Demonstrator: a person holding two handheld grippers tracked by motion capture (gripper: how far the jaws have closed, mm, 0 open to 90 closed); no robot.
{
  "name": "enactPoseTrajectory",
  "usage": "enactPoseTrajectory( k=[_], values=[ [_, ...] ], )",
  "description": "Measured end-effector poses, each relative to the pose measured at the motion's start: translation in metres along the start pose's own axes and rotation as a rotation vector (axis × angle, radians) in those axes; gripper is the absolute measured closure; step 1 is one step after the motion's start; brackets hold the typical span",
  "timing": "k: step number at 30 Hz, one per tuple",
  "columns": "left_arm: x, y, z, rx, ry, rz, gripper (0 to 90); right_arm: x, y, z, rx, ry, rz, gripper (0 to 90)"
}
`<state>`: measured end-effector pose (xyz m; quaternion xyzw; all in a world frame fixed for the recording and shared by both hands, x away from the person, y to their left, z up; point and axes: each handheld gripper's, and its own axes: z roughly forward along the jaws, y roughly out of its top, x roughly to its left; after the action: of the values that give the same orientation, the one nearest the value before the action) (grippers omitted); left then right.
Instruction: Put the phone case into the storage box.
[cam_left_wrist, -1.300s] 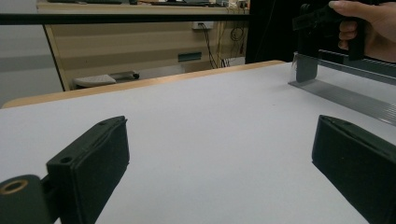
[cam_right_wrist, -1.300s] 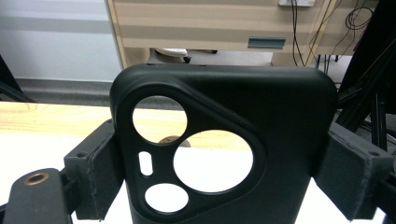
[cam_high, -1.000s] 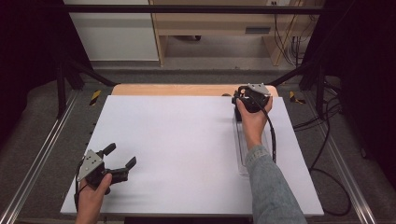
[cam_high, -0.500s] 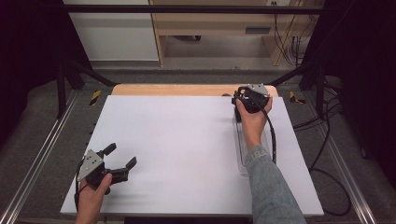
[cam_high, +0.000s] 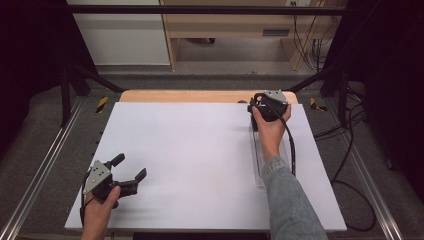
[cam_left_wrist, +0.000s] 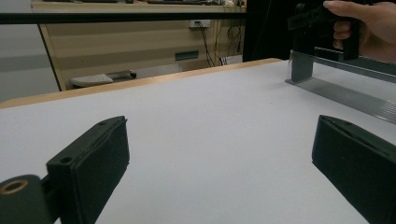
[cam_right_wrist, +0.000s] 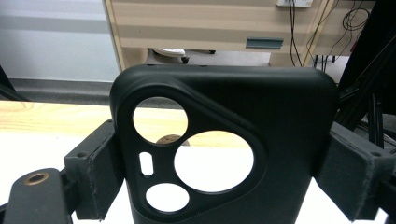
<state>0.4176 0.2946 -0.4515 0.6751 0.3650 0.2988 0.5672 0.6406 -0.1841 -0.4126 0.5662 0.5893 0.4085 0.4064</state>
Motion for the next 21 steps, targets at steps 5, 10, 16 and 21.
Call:
enactPoseTrajectory(
  k=[5, 10, 16, 21],
  values=[
    [0.0002, 0.0, -0.0002, 0.0, 0.0, 0.0, 4.2, 0.0006, -0.0002, 0.0001, -0.001, -0.006, -0.004, 12.6],
    [0.0003, 0.0, -0.0002, 0.001, 0.0, -0.001, 4.2, 0.0009, -0.0008, -0.0004, -0.006, -0.009, -0.003, 12.6],
    [-0.0001, 0.0001, -0.0002, 0.001, -0.001, 0.001, 4.2, 0.0009, -0.0015, -0.0008, -0.01, -0.008, -0.007, 12.5],
    [0.0, 0.0, 0.0, 0.002, -0.001, 0.001, 4.2, 0.0008, -0.0014, -0.0014, -0.008, -0.006, -0.009, 12.3]
  ],
)
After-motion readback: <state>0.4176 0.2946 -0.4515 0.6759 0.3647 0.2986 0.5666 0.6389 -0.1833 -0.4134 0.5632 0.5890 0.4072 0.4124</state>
